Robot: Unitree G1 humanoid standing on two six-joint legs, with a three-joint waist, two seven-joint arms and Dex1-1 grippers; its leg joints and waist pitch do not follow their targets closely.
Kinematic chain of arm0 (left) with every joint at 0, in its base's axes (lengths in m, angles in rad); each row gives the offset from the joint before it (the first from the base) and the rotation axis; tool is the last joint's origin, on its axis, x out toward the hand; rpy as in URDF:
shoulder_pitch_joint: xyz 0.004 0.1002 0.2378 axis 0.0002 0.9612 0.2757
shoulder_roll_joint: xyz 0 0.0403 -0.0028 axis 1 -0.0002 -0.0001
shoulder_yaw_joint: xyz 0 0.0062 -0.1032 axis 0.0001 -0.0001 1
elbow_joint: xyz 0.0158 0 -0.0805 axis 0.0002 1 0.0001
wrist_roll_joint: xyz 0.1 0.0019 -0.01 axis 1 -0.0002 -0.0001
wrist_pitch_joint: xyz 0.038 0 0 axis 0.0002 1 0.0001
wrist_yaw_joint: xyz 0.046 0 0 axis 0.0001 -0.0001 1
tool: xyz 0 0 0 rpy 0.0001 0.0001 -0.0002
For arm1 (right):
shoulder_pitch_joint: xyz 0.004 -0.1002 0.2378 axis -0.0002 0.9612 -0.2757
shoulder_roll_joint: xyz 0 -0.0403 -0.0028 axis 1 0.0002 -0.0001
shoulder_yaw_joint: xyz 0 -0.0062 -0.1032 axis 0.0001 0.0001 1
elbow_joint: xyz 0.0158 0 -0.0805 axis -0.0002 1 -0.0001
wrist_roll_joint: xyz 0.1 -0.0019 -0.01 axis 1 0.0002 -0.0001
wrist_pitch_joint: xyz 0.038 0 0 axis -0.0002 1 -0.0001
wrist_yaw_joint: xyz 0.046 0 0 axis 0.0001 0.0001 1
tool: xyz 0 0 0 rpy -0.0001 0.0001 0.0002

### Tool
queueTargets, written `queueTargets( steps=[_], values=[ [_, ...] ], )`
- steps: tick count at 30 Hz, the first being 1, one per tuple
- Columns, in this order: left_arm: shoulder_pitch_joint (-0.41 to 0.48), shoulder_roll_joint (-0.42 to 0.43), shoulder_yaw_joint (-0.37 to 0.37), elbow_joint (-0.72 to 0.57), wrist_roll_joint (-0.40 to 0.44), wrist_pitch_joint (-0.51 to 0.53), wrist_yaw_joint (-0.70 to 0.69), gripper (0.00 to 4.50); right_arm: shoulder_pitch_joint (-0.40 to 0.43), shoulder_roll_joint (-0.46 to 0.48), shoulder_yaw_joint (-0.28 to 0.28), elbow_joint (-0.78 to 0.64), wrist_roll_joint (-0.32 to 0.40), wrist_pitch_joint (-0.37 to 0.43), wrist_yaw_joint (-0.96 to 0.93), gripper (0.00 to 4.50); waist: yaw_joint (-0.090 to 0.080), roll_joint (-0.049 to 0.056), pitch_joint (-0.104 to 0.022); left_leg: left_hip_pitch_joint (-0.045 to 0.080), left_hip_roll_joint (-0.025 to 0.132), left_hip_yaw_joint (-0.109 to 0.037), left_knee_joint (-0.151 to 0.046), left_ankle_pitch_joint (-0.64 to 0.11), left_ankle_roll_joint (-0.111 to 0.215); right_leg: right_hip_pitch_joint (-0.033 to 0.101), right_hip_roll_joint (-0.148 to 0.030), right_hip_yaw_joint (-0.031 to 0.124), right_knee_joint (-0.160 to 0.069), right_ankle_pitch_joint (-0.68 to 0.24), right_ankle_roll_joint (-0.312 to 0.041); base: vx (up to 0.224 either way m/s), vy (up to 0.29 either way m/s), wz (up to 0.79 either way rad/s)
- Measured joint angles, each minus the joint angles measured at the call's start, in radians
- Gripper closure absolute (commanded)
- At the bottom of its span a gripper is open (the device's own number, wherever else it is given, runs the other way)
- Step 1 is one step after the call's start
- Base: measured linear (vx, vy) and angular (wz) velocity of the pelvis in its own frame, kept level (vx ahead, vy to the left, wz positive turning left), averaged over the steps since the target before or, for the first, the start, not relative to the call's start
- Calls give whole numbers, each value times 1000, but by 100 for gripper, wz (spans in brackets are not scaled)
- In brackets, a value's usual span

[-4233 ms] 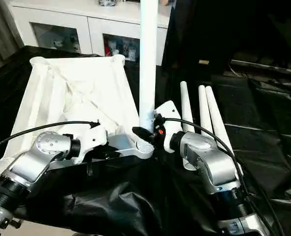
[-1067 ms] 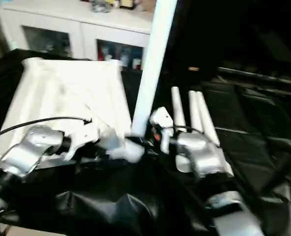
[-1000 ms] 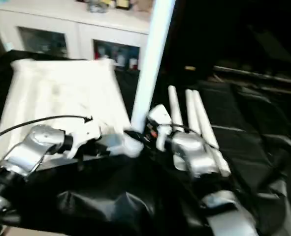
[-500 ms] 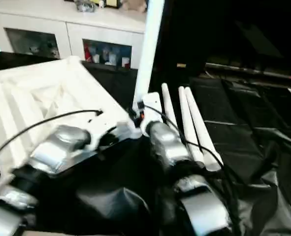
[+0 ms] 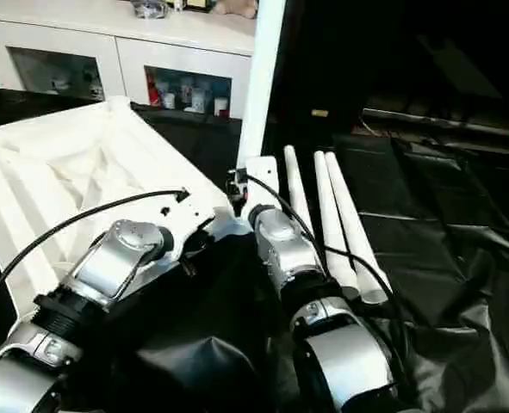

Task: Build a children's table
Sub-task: Insert table leg to table base

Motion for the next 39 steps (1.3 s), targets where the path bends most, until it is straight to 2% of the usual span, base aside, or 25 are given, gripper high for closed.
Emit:
queueTargets(
  steps=[2,5,7,10,12,14,15,17,18,21,22,26,27,31,36,39],
  values=[
    [0,3,0,-2,0,0,0,450,0,3,-3,1,-2,-3,3,207,0,0,0,0,0,0,-1,0,0,-1,0,0,0,0,0,0,0,0],
    [1,5,0,-8,0,0,0,450,12,5,-13,32,-17,-2,10,193,2,0,1,-2,0,0,-1,0,0,-2,0,0,0,0,0,0,0,0],
    [1,12,0,-16,-1,-1,-2,450,6,2,-15,31,-20,-2,21,163,1,1,2,-3,0,1,-1,0,0,-3,0,0,0,0,-1,0,0,0],
    [1,16,-1,-30,-5,-6,-15,450,11,-8,-17,22,-20,-3,44,152,3,3,4,-7,0,2,-2,0,0,-5,0,0,0,5,-4,0,0,0],
    [2,25,0,-39,-16,-15,-26,450,22,-22,-16,0,-20,-4,80,120,5,5,5,-11,1,3,-2,1,-1,-8,0,0,0,17,-4,0,0,0],
    [6,35,-2,-57,-21,-25,-43,450,56,-43,-7,-53,-20,-2,142,111,9,5,5,-19,3,4,-3,1,-2,-14,0,0,1,22,-8,0,0,0],
    [15,49,-4,-75,-25,-42,-63,450,100,-68,10,-120,-20,-1,204,100,15,7,7,-23,7,6,-3,4,-6,-17,1,-2,1,24,-9,0,0,0],
    [22,72,-4,-92,-31,-64,-89,450,131,-91,24,-175,-20,6,268,86,22,12,11,-26,9,6,-3,6,-8,-20,3,-3,3,22,-10,0,0,0],
    [24,83,-6,-96,-31,-78,-102,450,145,-104,28,-210,-19,22,295,71,23,13,11,-26,9,6,-3,6,-9,-21,3,-4,4,21,-11,0,0,0],
    [48,136,-11,-118,-45,-148,-173,450,225,-196,83,-379,0,100,434,64,31,14,12,-28,11,6,-3,8,-5,-22,4,-4,3,18,-12,0,0,0],
    [56,155,-12,-127,-55,-167,-199,450,248,-231,99,-428,8,118,482,40,32,15,12,-29,10,6,-3,8,-3,-22,4,-4,3,17,-12,0,0,0],
    [76,200,-13,-143,-79,-216,-272,450,297,-305,130,-545,17,161,601,32,33,15,13,-30,10,6,-2,8,-2,-22,4,-4,2,17,-12,0,0,0],
    [97,229,-13,-165,-100,-248,-322,450,333,-364,149,-621,24,173,678,32,37,16,14,-31,10,6,-2,8,-2,-22,3,-4,1,17,-12,0,0,0],
    [132,279,-16,-184,-130,-318,-412,450,395,-473,177,-758,62,202,841,32,49,16,15,-31,11,6,0,8,-2,-21,3,-4,3,16,-12,0,0,0],
    [166,313,-22,-222,-165,-338,-498,450,440,-543,188,-846,93,237,938,32,55,14,15,-30,11,7,4,6,-5,-20,2,-4,5,17,-11,0,0,0],
    [179,323,-22,-238,-179,-338,-532,450,445,-546,189,-844,88,247,941,32,55,14,16,-31,11,7,6,7,-5,-20,2,-4,8,17,-11,0,0,0]
  ],
)
